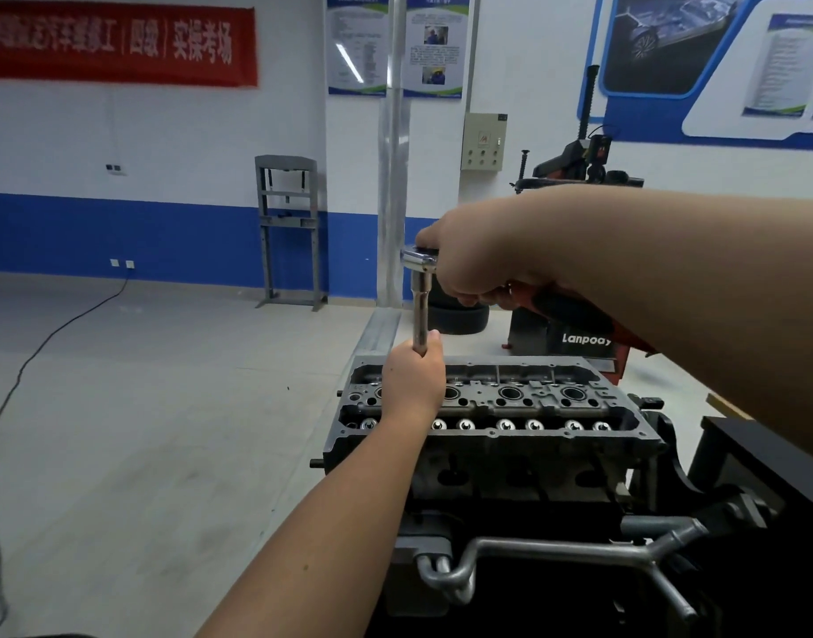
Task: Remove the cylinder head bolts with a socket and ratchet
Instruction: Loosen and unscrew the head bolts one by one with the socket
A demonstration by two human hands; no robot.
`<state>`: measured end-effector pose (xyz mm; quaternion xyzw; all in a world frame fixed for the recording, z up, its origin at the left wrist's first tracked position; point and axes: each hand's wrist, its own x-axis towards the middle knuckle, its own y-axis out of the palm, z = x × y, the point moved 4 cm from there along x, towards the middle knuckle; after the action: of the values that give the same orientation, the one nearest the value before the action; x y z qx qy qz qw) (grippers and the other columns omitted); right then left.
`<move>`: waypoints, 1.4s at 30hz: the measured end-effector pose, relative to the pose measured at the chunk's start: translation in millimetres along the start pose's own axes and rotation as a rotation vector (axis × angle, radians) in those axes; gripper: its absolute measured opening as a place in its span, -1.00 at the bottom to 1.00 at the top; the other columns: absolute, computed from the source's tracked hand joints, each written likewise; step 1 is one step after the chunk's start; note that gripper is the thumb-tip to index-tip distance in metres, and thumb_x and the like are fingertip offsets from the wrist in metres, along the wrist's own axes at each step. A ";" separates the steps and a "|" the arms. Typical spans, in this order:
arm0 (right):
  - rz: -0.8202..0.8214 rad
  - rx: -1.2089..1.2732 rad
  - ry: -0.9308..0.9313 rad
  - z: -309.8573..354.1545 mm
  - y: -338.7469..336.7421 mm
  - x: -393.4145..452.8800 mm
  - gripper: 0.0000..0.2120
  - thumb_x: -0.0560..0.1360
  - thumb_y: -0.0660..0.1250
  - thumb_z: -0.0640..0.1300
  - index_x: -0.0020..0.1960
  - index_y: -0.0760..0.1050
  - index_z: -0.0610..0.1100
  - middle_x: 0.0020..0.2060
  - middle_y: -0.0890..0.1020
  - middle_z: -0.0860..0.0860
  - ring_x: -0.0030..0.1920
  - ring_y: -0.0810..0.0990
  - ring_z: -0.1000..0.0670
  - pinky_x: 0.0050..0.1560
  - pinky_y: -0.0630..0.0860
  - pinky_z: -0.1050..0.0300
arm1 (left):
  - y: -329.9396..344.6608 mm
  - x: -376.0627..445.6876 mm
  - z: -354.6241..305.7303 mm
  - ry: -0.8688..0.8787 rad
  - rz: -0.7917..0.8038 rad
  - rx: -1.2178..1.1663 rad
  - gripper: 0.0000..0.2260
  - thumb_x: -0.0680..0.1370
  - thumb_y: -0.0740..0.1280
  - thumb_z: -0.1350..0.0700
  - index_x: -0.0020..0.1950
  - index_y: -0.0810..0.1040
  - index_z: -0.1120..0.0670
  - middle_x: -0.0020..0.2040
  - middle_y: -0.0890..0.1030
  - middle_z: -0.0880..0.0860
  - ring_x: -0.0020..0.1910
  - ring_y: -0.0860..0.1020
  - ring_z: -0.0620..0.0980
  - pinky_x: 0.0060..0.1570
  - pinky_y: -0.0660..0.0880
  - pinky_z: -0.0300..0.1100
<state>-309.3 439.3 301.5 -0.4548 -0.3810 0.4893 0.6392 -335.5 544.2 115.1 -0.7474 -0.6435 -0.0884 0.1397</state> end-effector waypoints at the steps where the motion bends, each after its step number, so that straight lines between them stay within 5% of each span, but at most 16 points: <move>1: 0.014 0.004 0.005 -0.8 1.1 0.1 -0.62 0.59 0.12 -0.28 0.38 0.46 -0.19 -0.33 0.51 -0.12 -0.69 0.40 0.12 -0.62 0.31 0.35 | 0.0 0.1 0.0 -0.002 -0.002 0.003 -0.61 0.68 0.23 -0.12 -0.30 0.42 0.03 -0.49 0.41 -0.07 -0.56 0.36 -0.16 -0.42 0.38 -0.15; 5: -0.054 -0.091 -0.063 2.1 1.7 -7.3 -0.61 0.62 0.11 -0.31 0.42 0.38 -0.20 -0.29 0.40 -0.03 -0.50 0.42 0.11 -0.69 0.23 0.41 | -0.3 0.2 0.0 -0.015 0.008 0.008 -0.61 0.68 0.24 -0.13 -0.29 0.43 0.03 -0.54 0.38 -0.10 -0.62 0.34 -0.19 -0.45 0.34 -0.19; 10: -0.214 -0.528 -0.157 1.9 10.4 -21.4 -0.60 0.63 0.20 -0.23 0.45 0.30 -0.23 -0.30 0.25 -0.03 -0.37 0.25 0.04 -0.30 0.34 0.12 | 1.7 -0.3 -2.4 -0.027 0.072 -0.004 -0.63 0.68 0.24 -0.11 -0.28 0.41 0.02 -0.63 0.34 -0.16 -0.64 0.31 -0.20 -0.50 0.30 -0.23; 12: -0.220 -0.669 -0.130 5.5 11.9 -27.1 -0.48 0.63 0.22 -0.23 0.54 0.15 -0.22 -0.29 0.19 -0.06 -0.38 0.28 0.04 -0.39 0.33 0.14 | 1.7 -0.1 -1.9 -0.046 0.086 -0.020 -0.62 0.67 0.25 -0.12 -0.30 0.37 0.00 -0.63 0.33 -0.16 -0.64 0.29 -0.20 -0.45 0.30 -0.20; 14: -0.195 -0.778 -0.140 9.3 12.7 -26.6 -0.57 0.63 0.23 -0.24 0.46 0.23 -0.22 -0.27 0.22 -0.03 -0.38 0.27 0.06 -0.50 0.25 0.22 | 1.6 0.3 -0.1 -0.071 0.095 -0.049 -0.61 0.65 0.27 -0.14 -0.31 0.35 -0.01 -0.61 0.32 -0.16 -0.63 0.28 -0.19 -0.41 0.30 -0.17; 19: -0.188 -0.828 -0.138 4.4 8.1 -12.8 -0.58 0.57 0.31 -0.32 0.40 0.34 -0.22 -0.28 0.30 -0.02 -0.36 0.29 0.02 -0.27 0.36 0.08 | 2.0 2.7 3.5 -0.101 0.115 -0.115 -0.62 0.62 0.31 -0.17 -0.30 0.40 0.00 -0.57 0.37 -0.15 -0.59 0.30 -0.19 -0.36 0.36 -0.12; 25: -0.346 -0.858 -0.245 -8.2 6.6 -9.0 -0.86 0.60 0.19 -0.33 0.00 0.26 -0.14 -0.33 0.35 -0.01 -0.40 0.32 0.01 -0.45 0.21 0.11 | 2.5 3.5 3.4 -0.079 0.104 -0.119 -0.63 0.62 0.31 -0.19 -0.27 0.43 0.01 -0.55 0.38 -0.14 -0.58 0.32 -0.18 -0.38 0.37 -0.12; 32: -0.526 -0.794 -0.262 -80.1 11.1 19.7 -0.75 0.60 0.13 -0.32 0.23 0.18 -0.15 -0.35 0.38 -0.03 -0.47 0.36 -0.07 -0.52 0.25 0.06 | 1.7 2.8 6.2 -0.016 0.099 -0.047 -0.61 0.62 0.28 -0.20 -0.28 0.42 0.02 -0.56 0.36 -0.16 -0.57 0.30 -0.19 -0.39 0.34 -0.16; 36: -0.606 -0.660 -0.350 -76.1 9.6 47.8 -0.72 0.69 0.08 -0.06 0.37 0.20 -0.07 -0.30 0.50 -0.03 -0.45 0.35 -0.07 -0.47 0.19 0.11 | -0.1 6.6 7.7 -0.049 0.049 -0.122 -0.60 0.62 0.29 -0.19 -0.29 0.34 0.01 -0.51 0.34 -0.12 -0.48 0.29 -0.08 -0.35 0.29 -0.11; 39: -0.589 -0.624 -0.441 -68.9 7.5 53.8 -0.59 0.69 0.05 0.04 0.51 0.07 0.10 -0.21 0.54 0.03 -0.43 0.38 -0.03 -0.47 0.17 0.14 | -2.7 5.5 9.1 -0.069 0.021 -0.159 -0.62 0.62 0.30 -0.19 -0.27 0.38 0.01 -0.44 0.36 -0.06 -0.40 0.33 -0.02 -0.29 0.34 -0.05; 42: -0.510 -0.521 -0.525 -54.0 6.4 53.7 -0.51 0.67 0.12 -0.06 0.53 0.05 0.20 -0.11 0.56 0.02 -0.34 0.44 0.00 -0.44 0.29 0.10 | -3.8 4.5 9.5 -0.072 0.021 -0.181 -0.64 0.61 0.31 -0.18 -0.24 0.44 0.04 -0.41 0.40 -0.04 -0.37 0.37 0.01 -0.27 0.39 -0.02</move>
<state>-248.4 480.9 281.7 -0.3528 -0.7406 0.3027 0.4851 -338.9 552.0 108.0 -0.7662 -0.6298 -0.1180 0.0495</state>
